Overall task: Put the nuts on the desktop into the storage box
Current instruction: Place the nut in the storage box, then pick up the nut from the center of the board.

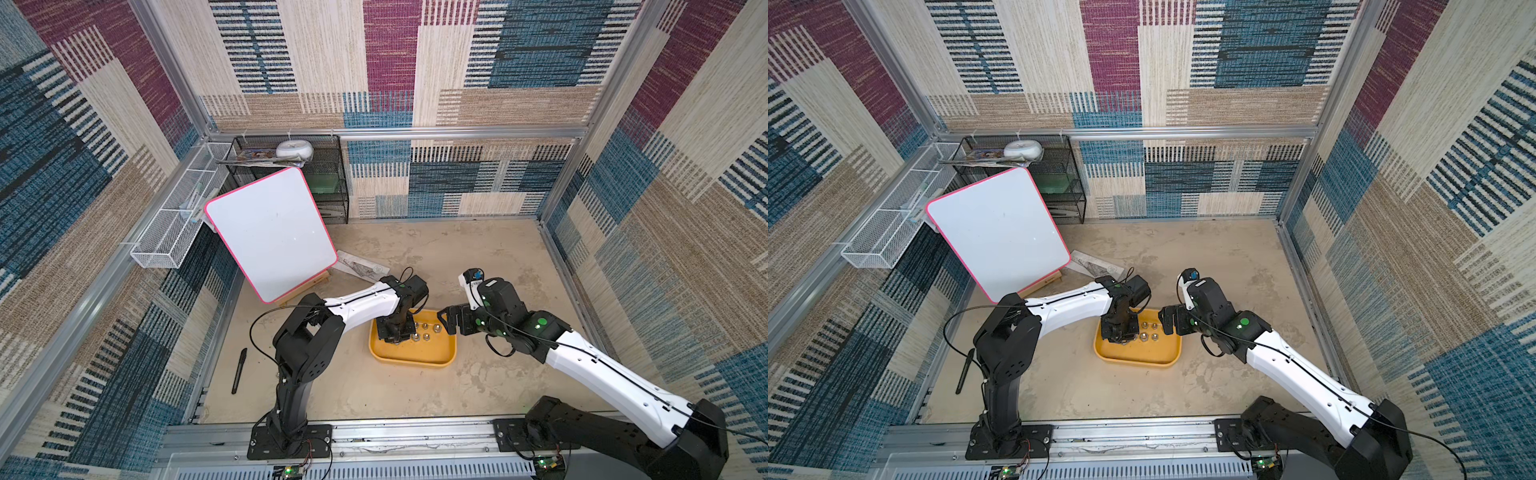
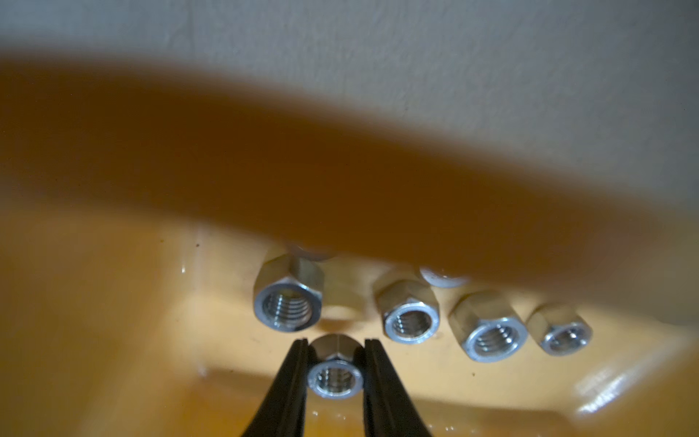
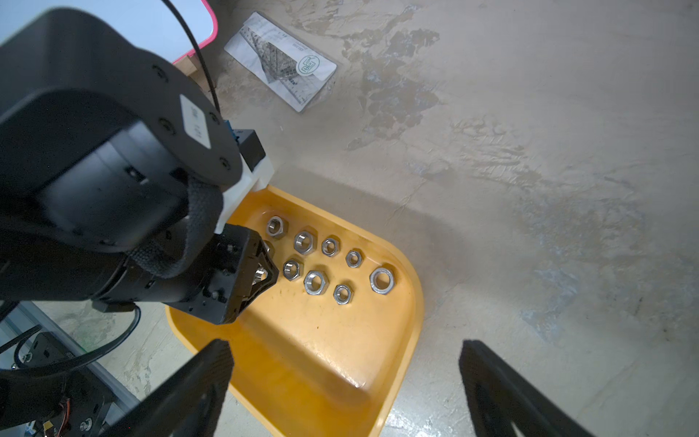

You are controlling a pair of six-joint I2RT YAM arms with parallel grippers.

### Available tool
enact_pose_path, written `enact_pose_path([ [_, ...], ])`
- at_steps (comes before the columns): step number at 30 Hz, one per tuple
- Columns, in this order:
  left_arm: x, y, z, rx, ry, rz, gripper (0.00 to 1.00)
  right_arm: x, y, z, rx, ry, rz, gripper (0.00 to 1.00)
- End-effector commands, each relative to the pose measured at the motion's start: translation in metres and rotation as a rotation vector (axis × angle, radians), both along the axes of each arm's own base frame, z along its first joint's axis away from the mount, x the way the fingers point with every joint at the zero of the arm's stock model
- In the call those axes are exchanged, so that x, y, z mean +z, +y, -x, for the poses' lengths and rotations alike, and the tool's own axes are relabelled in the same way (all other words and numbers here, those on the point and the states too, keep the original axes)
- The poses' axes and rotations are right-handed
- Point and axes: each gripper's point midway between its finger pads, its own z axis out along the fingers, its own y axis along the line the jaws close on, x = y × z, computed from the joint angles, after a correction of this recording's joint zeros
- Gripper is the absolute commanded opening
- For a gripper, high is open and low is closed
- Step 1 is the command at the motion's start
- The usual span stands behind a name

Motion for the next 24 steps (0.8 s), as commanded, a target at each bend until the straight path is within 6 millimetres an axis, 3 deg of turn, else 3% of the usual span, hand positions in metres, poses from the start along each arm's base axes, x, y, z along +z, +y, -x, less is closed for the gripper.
enact_pose_path([
  [1, 0.0, 0.0, 0.005, -0.011, 0.027, 0.001, 0.37, -0.001, 0.002, 0.001, 0.007, 0.007, -0.008, 0.99],
  [4, 0.004, 0.0, 0.005, -0.01, 0.018, 0.01, 0.46, -0.002, 0.003, 0.002, 0.013, 0.011, -0.011, 0.99],
  [9, 0.02, 0.0, 0.007, 0.0, 0.001, 0.035, 0.46, -0.002, 0.005, 0.003, 0.028, 0.011, -0.016, 0.99],
  [15, 0.054, 0.008, -0.009, 0.008, -0.073, 0.042, 0.46, 0.003, 0.017, 0.006, 0.09, 0.008, -0.06, 0.99],
  [20, 0.079, 0.03, -0.031, 0.042, -0.139, 0.053, 0.46, 0.007, 0.04, 0.014, 0.223, 0.013, -0.122, 1.0],
  [24, 0.088, 0.062, -0.049, 0.069, -0.169, 0.028, 0.47, 0.008, 0.051, 0.017, 0.279, 0.036, -0.147, 0.99],
])
